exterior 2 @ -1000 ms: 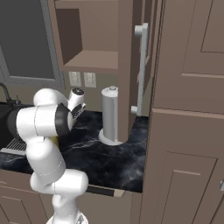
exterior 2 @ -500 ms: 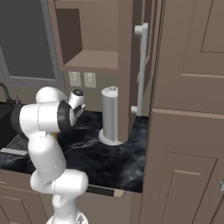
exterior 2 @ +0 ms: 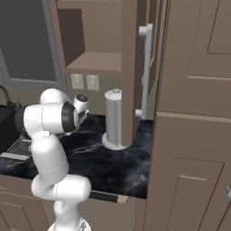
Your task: Open the cabinet. Pick the sponge and place it next to the sink. Then close the cabinet.
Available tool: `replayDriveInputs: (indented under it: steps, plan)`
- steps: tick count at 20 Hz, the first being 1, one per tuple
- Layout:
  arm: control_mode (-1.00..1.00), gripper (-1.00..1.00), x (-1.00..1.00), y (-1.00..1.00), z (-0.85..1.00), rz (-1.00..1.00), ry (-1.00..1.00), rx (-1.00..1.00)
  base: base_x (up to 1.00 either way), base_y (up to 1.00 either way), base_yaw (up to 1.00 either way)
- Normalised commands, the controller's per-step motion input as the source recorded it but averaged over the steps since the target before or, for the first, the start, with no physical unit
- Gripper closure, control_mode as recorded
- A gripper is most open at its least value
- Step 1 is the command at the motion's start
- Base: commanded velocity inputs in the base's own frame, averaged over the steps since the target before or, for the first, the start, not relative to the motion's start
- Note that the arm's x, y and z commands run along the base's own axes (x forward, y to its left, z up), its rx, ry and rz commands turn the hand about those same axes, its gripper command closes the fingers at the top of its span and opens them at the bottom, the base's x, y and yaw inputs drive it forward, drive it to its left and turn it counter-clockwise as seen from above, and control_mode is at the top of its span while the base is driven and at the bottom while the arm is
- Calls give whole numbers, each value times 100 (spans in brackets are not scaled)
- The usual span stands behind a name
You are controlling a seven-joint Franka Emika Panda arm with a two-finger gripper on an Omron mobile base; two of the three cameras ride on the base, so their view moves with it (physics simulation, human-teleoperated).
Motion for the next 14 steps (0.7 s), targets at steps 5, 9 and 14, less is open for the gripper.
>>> replayDriveInputs:
  steps: [5, 9, 14]
  plan:
    - [-100, -100, 0, 4, 0, 0, 0, 0, 0, 0, 0]
    - [-100, -100, 0, 2, 0, 1, -1, 0, 0, 0, 0]
    - [-100, -100, 0, 0, 0, 0, -7, 0, 0, 0, 0]
